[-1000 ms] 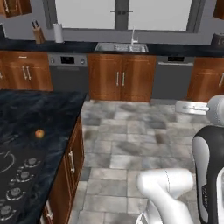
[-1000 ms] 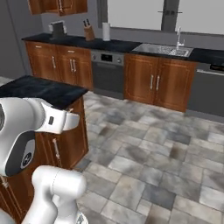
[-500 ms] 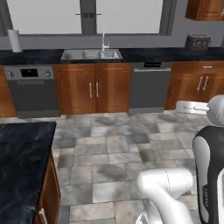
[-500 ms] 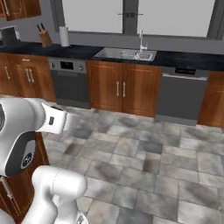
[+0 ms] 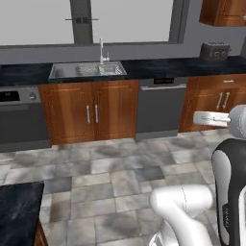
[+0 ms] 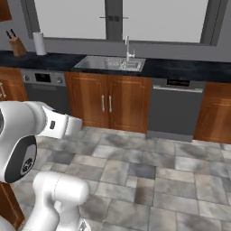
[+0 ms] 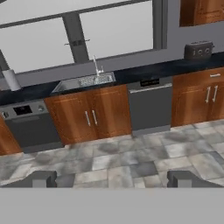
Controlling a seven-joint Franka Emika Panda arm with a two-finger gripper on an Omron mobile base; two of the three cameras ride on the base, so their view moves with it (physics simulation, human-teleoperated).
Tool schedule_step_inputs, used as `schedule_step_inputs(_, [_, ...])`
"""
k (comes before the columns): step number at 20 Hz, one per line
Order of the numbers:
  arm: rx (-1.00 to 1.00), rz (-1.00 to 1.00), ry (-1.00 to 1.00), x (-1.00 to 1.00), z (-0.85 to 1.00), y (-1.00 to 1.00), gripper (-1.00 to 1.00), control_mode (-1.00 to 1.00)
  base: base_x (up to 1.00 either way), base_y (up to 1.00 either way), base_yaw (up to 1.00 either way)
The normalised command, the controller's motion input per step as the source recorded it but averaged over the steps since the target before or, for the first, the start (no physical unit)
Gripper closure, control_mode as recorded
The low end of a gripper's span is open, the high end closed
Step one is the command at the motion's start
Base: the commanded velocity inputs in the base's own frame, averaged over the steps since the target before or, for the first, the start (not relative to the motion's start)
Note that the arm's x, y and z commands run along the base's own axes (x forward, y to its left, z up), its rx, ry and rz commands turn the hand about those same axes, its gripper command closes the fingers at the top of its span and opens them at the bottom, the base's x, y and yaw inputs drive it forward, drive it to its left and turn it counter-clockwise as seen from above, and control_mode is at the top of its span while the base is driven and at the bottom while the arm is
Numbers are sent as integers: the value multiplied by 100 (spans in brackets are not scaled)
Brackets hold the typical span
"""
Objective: Open the cabinet directly in front. Then move the beer and the cup to the dining counter with the candle on it.
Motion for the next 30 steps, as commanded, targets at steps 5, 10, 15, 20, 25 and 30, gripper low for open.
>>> schedule_step_inputs(5, [0, 0, 0, 0, 0, 0, -100, 100, 100, 5, -5])
schedule_step_inputs(10, [0, 0, 0, 0, 0, 0, -100, 100, 100, 7, -4])
schedule_step_inputs(15, [0, 0, 0, 0, 0, 0, -100, 100, 100, 16, -3])
schedule_step_inputs(20, [0, 0, 0, 0, 0, 0, -100, 100, 100, 33, -1])
schedule_step_inputs(25, [0, 0, 0, 0, 0, 0, -100, 100, 96, 93, -1])
schedule_step_inputs(30, [0, 0, 0, 0, 0, 0, -100, 100, 37, 100, -8])
